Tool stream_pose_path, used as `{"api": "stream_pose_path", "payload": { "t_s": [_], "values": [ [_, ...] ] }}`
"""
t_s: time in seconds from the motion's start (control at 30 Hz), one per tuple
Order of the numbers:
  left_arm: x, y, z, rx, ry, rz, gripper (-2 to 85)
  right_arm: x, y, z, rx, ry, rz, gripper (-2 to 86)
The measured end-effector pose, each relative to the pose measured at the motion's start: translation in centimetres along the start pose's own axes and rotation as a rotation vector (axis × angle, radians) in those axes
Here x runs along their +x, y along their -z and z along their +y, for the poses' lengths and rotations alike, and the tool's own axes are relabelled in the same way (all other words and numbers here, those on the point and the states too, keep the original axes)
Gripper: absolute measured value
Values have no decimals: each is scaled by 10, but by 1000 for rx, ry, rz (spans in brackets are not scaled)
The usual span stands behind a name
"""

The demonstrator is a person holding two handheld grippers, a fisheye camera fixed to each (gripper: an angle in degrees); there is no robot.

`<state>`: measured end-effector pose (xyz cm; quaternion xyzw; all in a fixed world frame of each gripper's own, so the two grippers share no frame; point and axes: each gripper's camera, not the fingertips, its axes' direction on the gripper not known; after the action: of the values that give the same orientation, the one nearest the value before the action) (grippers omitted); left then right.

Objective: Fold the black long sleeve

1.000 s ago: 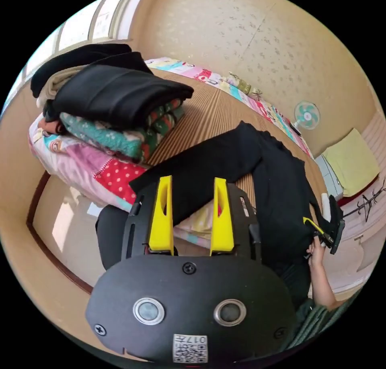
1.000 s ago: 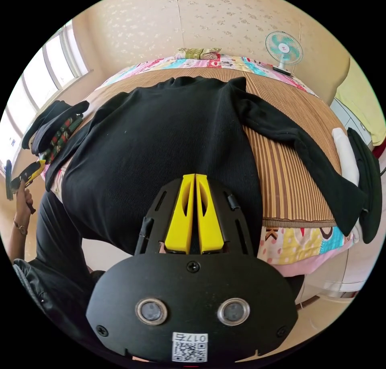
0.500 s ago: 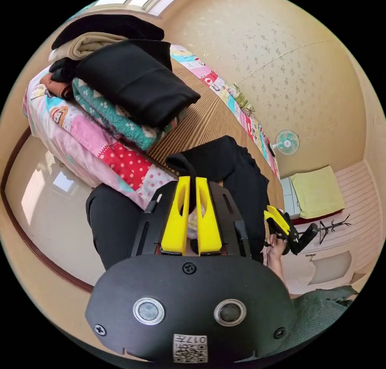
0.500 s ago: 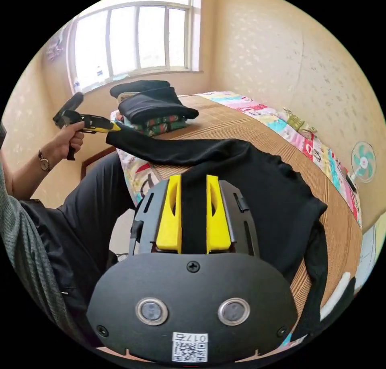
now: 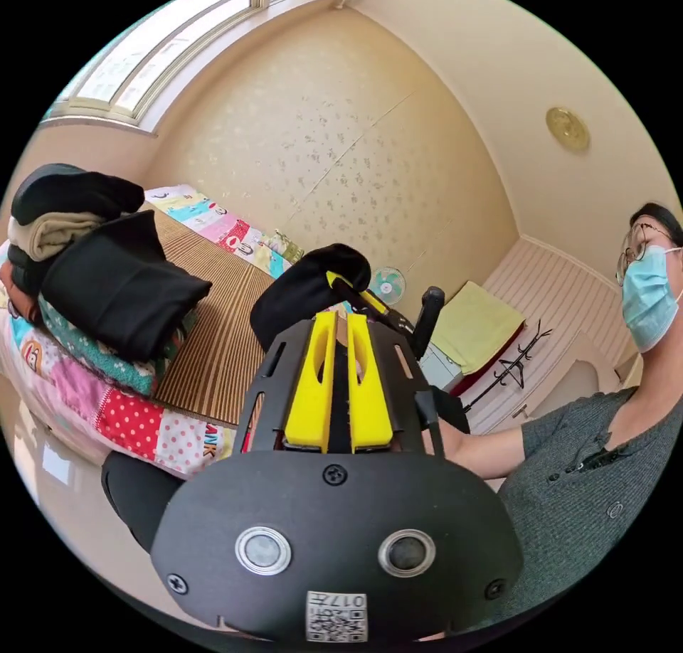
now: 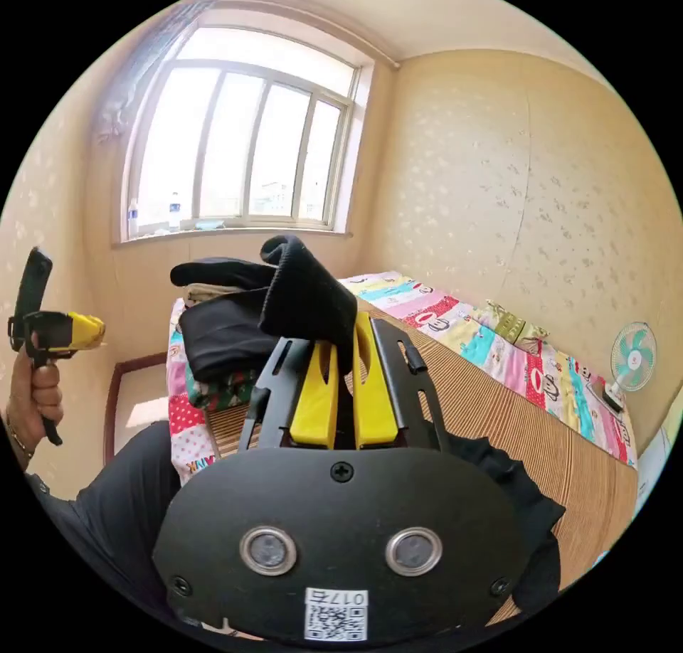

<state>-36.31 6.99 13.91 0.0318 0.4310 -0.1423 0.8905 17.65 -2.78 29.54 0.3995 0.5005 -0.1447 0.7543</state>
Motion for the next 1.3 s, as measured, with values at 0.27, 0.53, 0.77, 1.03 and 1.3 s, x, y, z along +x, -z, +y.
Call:
{"api": "stream_pose_path", "payload": {
  "t_s": [0.27, 0.53, 0.77, 1.03, 1.3],
  "values": [
    [-65, -144, 30, -401, 146, -56, 110, 285, 62, 182, -296, -665, 217, 64],
    [-145, -324, -13, -552, 228, -145, 186, 303, 183, 299, -312, -839, 215, 111],
    [-160, -376, -33, -618, 73, -256, 44, 273, 286, 349, -271, -954, 171, 122],
    [-250, -290, -52, -500, 222, -155, 84, 327, 406, 443, 149, -1481, 103, 181],
    [-181, -166, 39, -397, 221, 2, 123, 406, 400, 460, 425, -1806, 135, 86]
  ]
}}
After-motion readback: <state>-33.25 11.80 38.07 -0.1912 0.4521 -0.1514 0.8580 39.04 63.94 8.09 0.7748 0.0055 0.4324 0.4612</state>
